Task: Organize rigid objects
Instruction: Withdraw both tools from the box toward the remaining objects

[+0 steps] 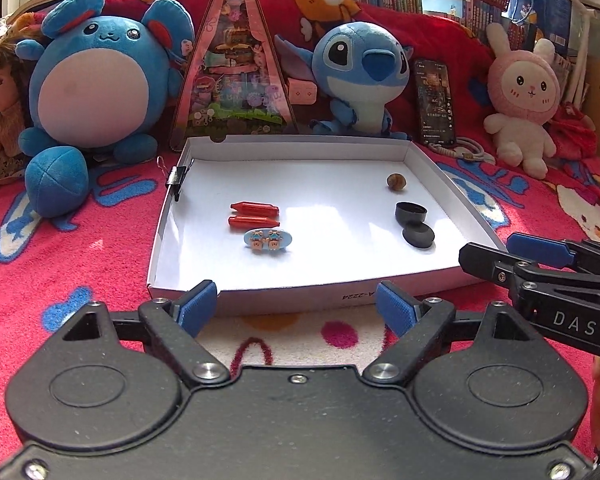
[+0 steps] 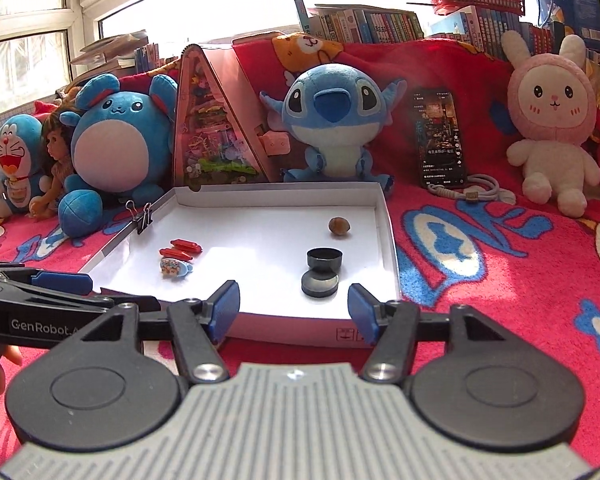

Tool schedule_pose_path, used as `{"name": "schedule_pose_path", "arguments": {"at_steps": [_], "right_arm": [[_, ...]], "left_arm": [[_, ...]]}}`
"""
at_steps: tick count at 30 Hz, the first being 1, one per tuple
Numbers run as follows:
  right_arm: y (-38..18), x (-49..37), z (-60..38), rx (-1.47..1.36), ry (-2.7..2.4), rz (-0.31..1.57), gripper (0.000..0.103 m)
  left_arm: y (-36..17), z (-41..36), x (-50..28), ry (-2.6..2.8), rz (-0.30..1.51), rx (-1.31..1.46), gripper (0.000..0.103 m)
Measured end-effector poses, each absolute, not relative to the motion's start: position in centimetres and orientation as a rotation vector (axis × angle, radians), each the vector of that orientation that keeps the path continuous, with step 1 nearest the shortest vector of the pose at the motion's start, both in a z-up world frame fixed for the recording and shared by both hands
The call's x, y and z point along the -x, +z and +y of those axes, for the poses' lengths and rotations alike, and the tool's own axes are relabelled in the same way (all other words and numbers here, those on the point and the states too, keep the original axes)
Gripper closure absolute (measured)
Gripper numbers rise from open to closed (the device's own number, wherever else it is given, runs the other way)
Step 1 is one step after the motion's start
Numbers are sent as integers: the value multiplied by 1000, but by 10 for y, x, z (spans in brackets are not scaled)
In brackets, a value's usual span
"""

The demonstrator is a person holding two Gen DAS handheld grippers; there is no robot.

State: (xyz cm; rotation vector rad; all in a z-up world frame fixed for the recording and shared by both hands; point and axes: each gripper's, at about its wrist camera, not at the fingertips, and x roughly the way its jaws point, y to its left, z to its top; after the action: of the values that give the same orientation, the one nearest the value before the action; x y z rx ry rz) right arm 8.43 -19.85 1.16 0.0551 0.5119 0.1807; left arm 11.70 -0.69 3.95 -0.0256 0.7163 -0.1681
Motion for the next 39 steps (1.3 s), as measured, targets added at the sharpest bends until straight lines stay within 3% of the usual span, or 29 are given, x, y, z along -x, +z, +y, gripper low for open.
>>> {"name": "schedule_pose_path", "arguments": {"at_steps": [34,39], "right_arm": [[-13,-9,-193,81,186,526,26],[-16,2,-194,102,189,543,26]], "left_arm": [[25,-3,-29,-182,667,-73,16],[21,-1,-20,-213,699,-65,27]]}}
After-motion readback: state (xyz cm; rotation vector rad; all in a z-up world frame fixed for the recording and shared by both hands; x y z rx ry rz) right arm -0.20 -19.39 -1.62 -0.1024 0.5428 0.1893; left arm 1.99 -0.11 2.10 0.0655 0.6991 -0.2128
